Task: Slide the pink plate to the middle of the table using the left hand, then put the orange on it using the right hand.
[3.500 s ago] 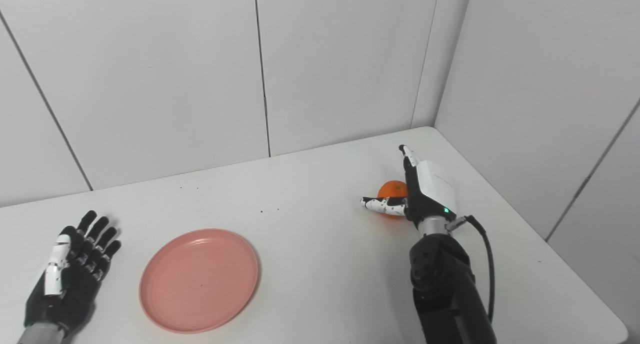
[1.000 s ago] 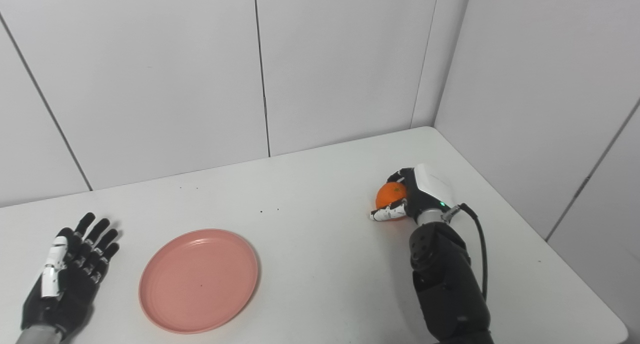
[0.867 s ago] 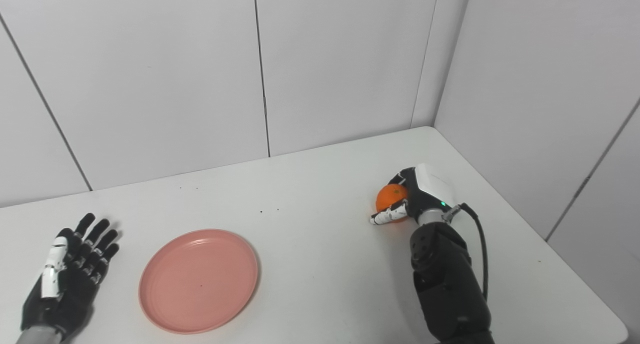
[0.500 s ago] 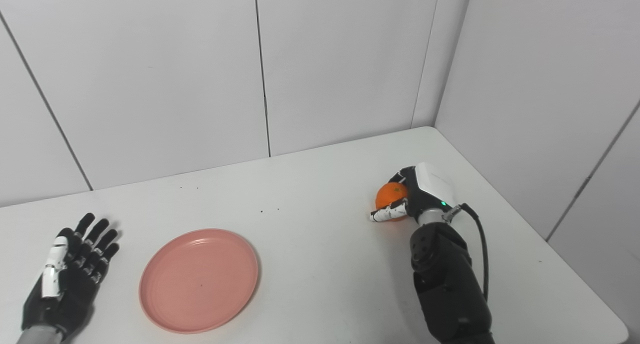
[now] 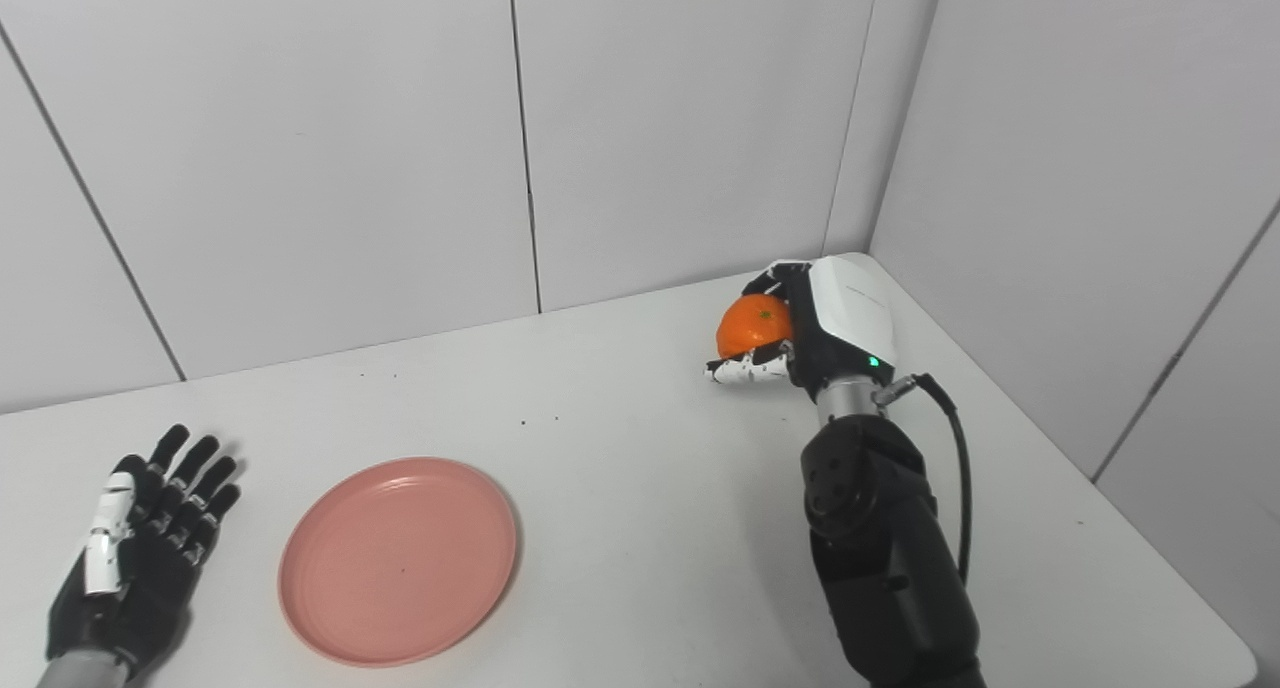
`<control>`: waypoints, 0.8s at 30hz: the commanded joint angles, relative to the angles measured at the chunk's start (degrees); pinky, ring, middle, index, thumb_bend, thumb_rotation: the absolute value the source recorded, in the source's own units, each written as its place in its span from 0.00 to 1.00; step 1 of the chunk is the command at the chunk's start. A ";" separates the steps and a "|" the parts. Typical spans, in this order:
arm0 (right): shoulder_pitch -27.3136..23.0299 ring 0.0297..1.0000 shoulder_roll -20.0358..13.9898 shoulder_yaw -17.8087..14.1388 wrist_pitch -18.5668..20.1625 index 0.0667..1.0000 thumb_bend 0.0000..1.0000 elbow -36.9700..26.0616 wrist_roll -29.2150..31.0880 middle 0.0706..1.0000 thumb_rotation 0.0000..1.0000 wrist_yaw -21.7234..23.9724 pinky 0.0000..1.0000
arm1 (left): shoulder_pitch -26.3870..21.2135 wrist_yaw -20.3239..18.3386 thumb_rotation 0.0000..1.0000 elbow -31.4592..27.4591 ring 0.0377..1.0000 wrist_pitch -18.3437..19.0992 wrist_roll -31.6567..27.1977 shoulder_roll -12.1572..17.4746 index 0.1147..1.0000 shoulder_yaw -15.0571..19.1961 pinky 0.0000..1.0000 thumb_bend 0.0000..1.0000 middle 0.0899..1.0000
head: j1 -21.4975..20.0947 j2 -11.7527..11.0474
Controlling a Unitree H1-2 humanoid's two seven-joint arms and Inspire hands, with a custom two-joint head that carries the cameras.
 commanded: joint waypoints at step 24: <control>-8.97 0.35 7.14 18.36 -3.72 0.48 0.53 -1.91 -0.08 0.40 0.00 2.66 0.29 | 3.32 5.21 1.00 -3.19 0.92 -2.48 9.03 -6.30 0.92 -6.73 0.91 0.38 0.93 | 25.25 3.30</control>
